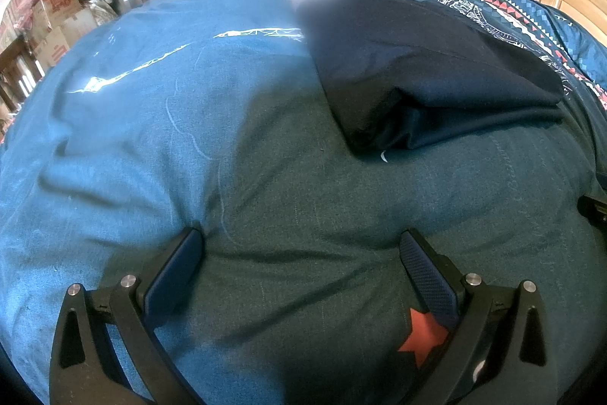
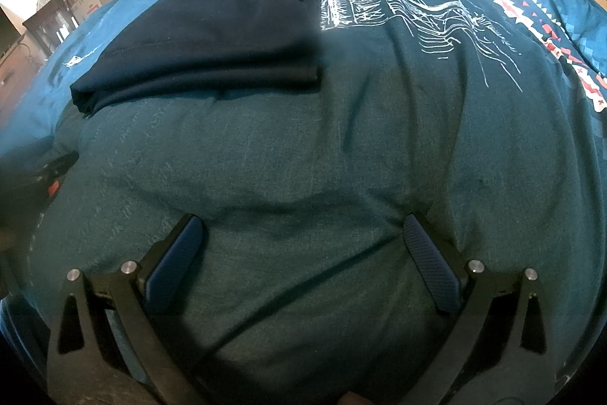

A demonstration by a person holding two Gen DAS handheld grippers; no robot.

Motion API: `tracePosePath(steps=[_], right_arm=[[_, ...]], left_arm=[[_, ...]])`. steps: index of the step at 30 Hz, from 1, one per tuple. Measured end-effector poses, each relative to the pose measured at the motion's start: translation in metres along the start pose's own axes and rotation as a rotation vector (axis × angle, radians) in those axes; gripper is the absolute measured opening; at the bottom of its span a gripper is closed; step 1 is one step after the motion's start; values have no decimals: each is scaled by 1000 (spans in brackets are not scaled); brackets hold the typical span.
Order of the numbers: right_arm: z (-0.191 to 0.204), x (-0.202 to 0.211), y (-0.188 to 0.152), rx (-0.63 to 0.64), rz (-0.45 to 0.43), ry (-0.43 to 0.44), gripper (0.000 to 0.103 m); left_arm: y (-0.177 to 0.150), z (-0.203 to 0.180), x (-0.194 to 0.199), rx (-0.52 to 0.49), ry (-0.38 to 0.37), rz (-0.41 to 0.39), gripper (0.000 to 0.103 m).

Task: Fold large clothes

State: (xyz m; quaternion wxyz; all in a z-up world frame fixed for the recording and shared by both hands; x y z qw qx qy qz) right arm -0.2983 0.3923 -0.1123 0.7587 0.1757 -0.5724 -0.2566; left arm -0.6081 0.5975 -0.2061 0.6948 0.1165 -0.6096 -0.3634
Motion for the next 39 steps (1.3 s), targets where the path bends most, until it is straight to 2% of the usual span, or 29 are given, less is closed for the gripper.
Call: tracePosePath(steps=[21, 25, 27, 29, 32, 34, 39], right_arm=[[1, 1, 1, 12, 13, -20, 103], [6, 8, 1, -6, 35, -60, 103], [14, 20, 5, 27, 19, -123, 103], [24, 36, 13, 51, -7, -133, 103], [43, 72, 29, 53, -53, -141, 103], [56, 102, 42, 44, -88, -150, 103], [90, 172, 66, 79, -210, -156, 103]], left_arm=[[1, -5, 4, -17, 18, 13, 103], [1, -6, 5, -12, 23, 70, 103], [1, -7, 8, -23, 20, 112, 103], [1, -7, 15, -47, 40, 125, 103], [5, -1, 37, -34, 102, 77, 103], [12, 7, 65, 3, 133, 13, 103], [36, 28, 158, 124, 127, -166, 103]])
Point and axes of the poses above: each gripper's, at about its wrist camera, not at the fingertips, and x roughly against the way its jaws point, z to its left, y to its top, the point moved 4 cm from there along -x, roughly the way its jaws point, and after that the axes turned 12 degrees about y, right-handed, at the moved point
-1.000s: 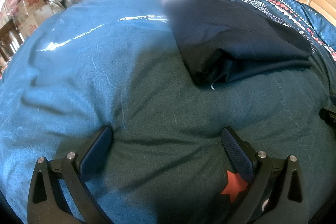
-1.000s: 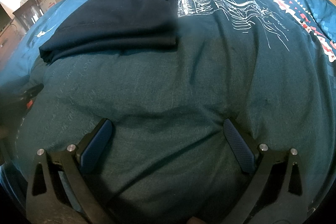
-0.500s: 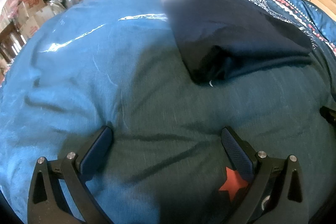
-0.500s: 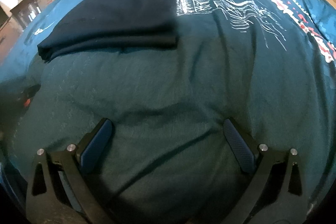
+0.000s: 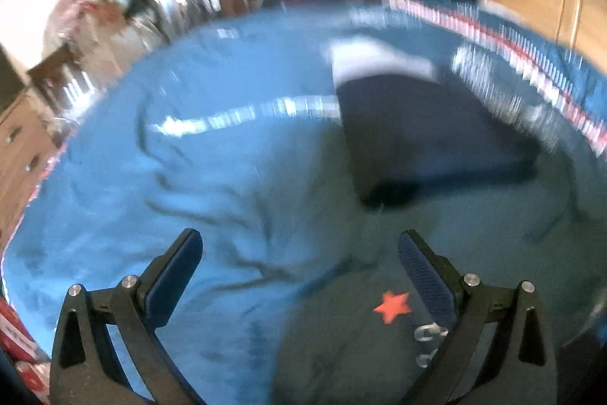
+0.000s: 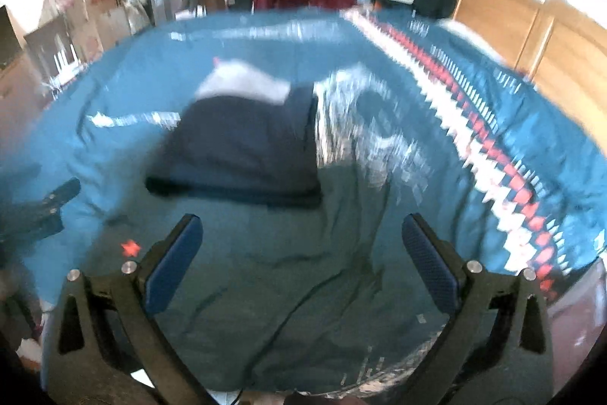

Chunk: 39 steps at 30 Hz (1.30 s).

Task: Fold large clothes

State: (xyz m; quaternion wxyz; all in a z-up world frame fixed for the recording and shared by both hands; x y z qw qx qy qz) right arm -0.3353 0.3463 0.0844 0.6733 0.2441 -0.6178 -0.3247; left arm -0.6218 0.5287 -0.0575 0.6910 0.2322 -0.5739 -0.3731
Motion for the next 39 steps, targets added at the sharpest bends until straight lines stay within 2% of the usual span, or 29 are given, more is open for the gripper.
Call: tracePosePath(steps=[2, 5, 10, 13, 16, 20, 23, 25, 28, 39], right_arm=[[4, 23, 12, 15, -42, -30, 103], [7, 57, 28, 25, -119, -63, 103], [2, 85, 42, 43, -175, -131, 103], [-3, 95, 43, 47, -184, -162, 103], [-4, 97, 41, 30, -170, -123, 103], [-4, 100, 37, -21, -142, -28, 103], [-3, 97, 35, -79, -99, 69, 103], [-2, 94, 33, -108, -67, 98, 103], [6, 93, 30, -105, -49, 108, 103], [13, 95, 25, -99, -34, 122, 103]], left_arm=[[18, 6, 43, 33, -7, -86, 103], [41, 13, 89, 69, -49, -165, 103], [64, 12, 143, 81, -82, -268, 103], [75, 11, 169, 91, -70, -331, 103], [82, 12, 189, 94, -39, -391, 103], [85, 14, 210, 97, -12, -450, 103], [85, 15, 216, 96, -24, -443, 103], [83, 14, 215, 96, -45, -419, 103], [81, 12, 214, 99, -78, -395, 103], [77, 7, 213, 73, -96, -381, 103]])
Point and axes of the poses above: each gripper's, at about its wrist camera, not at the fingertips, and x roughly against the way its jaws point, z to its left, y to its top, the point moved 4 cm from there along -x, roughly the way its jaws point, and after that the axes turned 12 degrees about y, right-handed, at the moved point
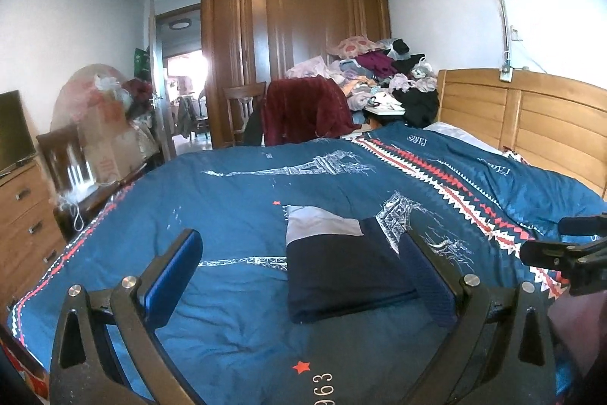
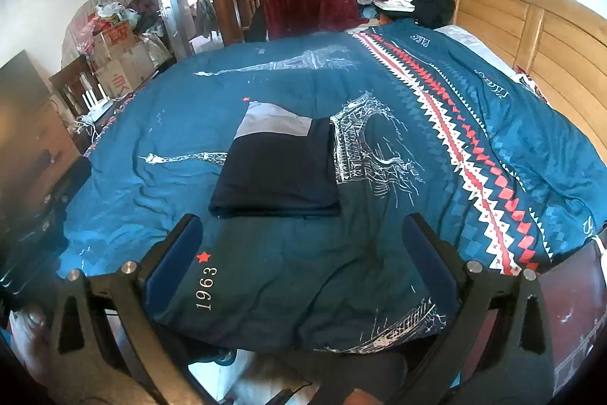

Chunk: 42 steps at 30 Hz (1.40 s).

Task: Fold large clothes

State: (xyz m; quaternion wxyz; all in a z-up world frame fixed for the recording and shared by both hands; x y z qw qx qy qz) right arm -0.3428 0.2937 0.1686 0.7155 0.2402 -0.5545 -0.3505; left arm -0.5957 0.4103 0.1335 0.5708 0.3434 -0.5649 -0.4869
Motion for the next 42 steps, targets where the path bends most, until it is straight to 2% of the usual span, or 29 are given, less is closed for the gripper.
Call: tracePosePath(steps=[21, 32, 37, 39, 42], right_arm=[[0, 1, 5, 39, -15, -66, 103], [3, 18, 16, 155, -121, -275, 103], [-1, 31, 23, 177, -185, -374, 103], [-1, 36, 25, 184, -207, -396, 103], [-2, 39, 28, 199, -223, -434, 103]], left_arm=[[2, 1, -4, -2, 5, -6, 103], [12, 8, 7, -4, 85, -95, 103], [13, 10, 10, 1, 107, -104, 103], [13, 11, 11, -2, 137, -109, 103], [11, 9, 13, -8, 140, -110, 103]])
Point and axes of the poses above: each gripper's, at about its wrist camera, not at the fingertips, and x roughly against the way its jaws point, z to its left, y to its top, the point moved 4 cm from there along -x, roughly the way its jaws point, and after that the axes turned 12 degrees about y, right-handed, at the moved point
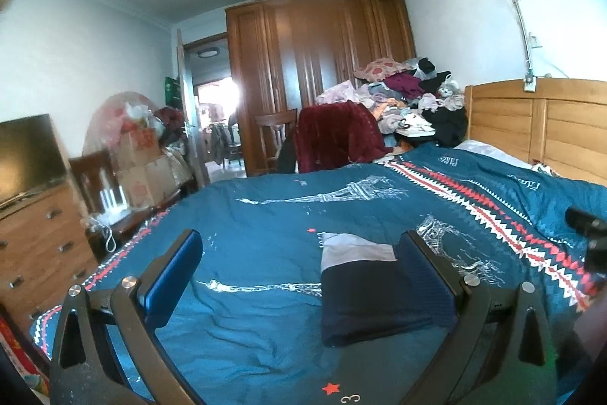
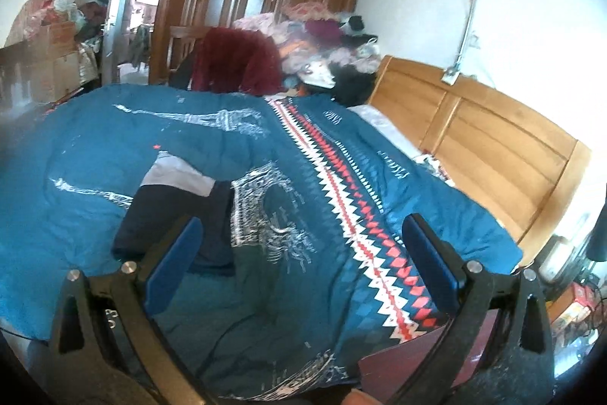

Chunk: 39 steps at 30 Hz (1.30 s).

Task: Fold large clothes

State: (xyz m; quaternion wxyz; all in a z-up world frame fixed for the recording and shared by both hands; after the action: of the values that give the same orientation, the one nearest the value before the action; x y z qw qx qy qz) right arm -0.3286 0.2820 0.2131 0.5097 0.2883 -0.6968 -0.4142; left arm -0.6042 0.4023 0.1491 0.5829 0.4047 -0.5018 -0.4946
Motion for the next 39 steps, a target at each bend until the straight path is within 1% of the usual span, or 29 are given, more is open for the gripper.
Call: tracePosePath(steps=[3, 6, 9, 12, 14, 18, 23, 26, 39], right_arm=[[0, 0, 1, 21, -7, -38, 103], [1, -1, 1, 26, -5, -47, 103], [0, -4, 2, 17, -1, -42, 103], [-1, 1, 1, 5, -32, -31, 103], [2, 4, 0, 6, -50, -25, 103], [9, 7, 0, 27, -74, -24, 103], [16, -2, 0, 48, -42, -15, 103], [19, -5, -3, 52, -26, -5, 103], [30, -14, -12, 63, 27, 28, 103]], left_arm=[[-2, 0, -1, -2, 5, 7, 103], [-3, 1, -3, 0, 9, 16, 103], [-2, 1, -7, 1, -2, 34, 103], [-3, 1, -12, 2, -17, 56, 103], [-5, 4, -15, 7, -11, 64, 103], [-13, 12, -25, 28, 2, 108, 103], [-22, 20, -39, 50, 3, 169, 103], [-27, 22, -43, 60, -1, 190, 103], [-53, 21, -70, 75, -41, 317, 103]])
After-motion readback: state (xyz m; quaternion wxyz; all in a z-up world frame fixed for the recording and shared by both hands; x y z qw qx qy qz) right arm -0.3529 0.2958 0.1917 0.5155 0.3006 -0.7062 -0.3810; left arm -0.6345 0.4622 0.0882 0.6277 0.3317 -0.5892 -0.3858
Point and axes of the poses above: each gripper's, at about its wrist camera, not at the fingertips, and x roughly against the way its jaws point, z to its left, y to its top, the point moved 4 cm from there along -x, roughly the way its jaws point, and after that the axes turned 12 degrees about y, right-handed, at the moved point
